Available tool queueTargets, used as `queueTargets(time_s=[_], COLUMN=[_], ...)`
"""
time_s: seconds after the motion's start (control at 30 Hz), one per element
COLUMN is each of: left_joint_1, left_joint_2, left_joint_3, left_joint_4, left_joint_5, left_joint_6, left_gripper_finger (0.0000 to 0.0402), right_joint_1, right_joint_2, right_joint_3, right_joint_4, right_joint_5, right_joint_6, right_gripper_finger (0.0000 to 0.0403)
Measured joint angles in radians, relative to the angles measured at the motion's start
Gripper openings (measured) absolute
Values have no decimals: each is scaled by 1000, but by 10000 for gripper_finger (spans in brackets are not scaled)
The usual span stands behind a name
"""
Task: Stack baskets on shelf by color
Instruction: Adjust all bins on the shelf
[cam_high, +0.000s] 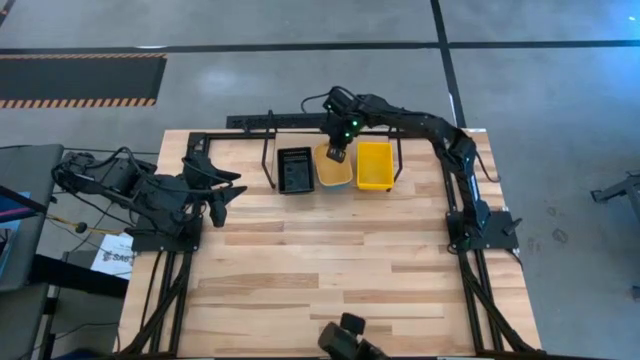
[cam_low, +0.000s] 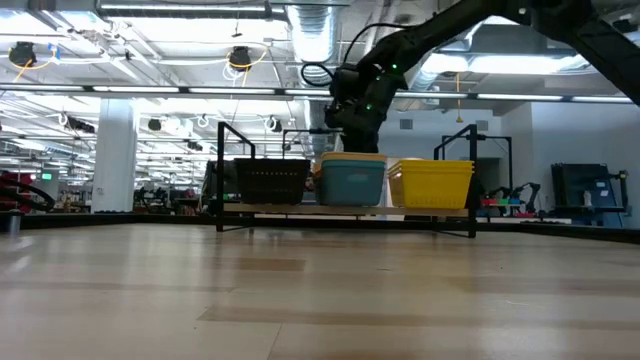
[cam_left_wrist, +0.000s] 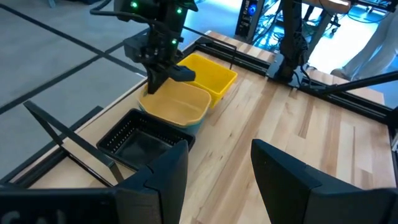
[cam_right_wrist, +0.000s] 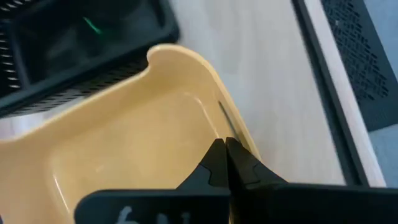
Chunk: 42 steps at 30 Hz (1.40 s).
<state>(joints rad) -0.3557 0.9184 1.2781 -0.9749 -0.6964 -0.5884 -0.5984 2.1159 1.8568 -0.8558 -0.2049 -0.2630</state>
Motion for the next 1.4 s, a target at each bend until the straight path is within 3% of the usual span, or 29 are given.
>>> queueTargets(time_s=[0.3,0.7,0.87,1.17,1.4], left_joint_1=[0,0,0,0,0], left_joint_2=[0,0,0,0,0], left_joint_3=[0,0,0,0,0], left_joint_4=[0,-3,-3,-3,-3], left_joint_5=[0,-4,-5,-4,-4], left_joint_6=[-11,-11,-11,-11,-10], left_gripper_finger=[164,164,164,164,164], right_joint_1=[-40,29,72,72,73], right_joint_2=[-2,-44,-122,-197,-198], right_joint_3=[0,0,1,1,0], right_joint_4=[-5,-6,-35,-274,-413], right_joint_5=[3,12,111,352,361], right_joint_6=[8,21,31,139,188], right_gripper_finger=[0,0,0,0,0])
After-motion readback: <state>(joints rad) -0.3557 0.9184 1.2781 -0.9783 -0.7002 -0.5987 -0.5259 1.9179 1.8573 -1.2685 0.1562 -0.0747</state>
